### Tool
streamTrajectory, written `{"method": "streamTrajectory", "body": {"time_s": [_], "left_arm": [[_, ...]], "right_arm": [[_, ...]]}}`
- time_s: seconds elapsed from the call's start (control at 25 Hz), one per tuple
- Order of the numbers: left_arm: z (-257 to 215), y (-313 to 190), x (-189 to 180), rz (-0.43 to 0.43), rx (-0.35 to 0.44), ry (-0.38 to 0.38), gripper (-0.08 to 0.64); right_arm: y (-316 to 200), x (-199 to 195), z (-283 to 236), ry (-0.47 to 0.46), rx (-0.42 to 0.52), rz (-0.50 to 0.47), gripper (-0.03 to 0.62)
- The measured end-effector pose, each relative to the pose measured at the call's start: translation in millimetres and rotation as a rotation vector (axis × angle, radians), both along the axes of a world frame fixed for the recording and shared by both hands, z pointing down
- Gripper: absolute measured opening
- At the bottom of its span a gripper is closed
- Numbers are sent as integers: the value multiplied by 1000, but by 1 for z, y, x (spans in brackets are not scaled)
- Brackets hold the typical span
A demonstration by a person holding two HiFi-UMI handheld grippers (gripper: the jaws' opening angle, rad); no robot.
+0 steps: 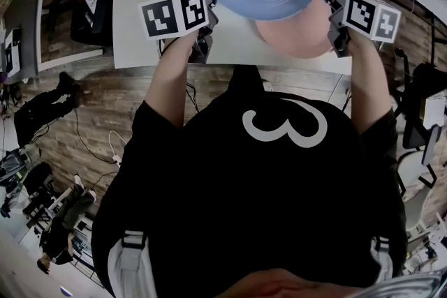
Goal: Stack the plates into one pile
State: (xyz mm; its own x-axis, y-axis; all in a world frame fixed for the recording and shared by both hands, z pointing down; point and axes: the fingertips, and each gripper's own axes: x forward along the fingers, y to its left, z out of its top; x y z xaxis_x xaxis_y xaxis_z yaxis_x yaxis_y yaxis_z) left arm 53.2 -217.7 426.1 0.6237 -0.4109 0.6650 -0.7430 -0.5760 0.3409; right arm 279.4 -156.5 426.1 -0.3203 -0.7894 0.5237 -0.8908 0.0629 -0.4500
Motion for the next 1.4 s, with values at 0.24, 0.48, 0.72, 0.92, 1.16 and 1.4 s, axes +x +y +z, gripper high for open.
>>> {"method": "streamTrajectory", "body": {"time_s": [0.24,0.48,0.72,0.92,1.16,1.4], "left_arm": [[3,35,14,24,3,-5,64],[4,60,26,53,2,-15,64],[10,78,38,84,-6,-27,64],[18,89,46,108,-14,-39,64],[33,96,50,131,-47,-56,64],[49,102,57,151,-70,-72,65]], "right_arm": [[40,12,1,2,6,24,48],[69,23,2,-1,4,48,48],[94,32,8,-4,-5,75,48],[108,39,15,-7,-17,97,48],[118,42,27,-18,-38,118,48],[129,47,41,-28,-59,139,48]]}}
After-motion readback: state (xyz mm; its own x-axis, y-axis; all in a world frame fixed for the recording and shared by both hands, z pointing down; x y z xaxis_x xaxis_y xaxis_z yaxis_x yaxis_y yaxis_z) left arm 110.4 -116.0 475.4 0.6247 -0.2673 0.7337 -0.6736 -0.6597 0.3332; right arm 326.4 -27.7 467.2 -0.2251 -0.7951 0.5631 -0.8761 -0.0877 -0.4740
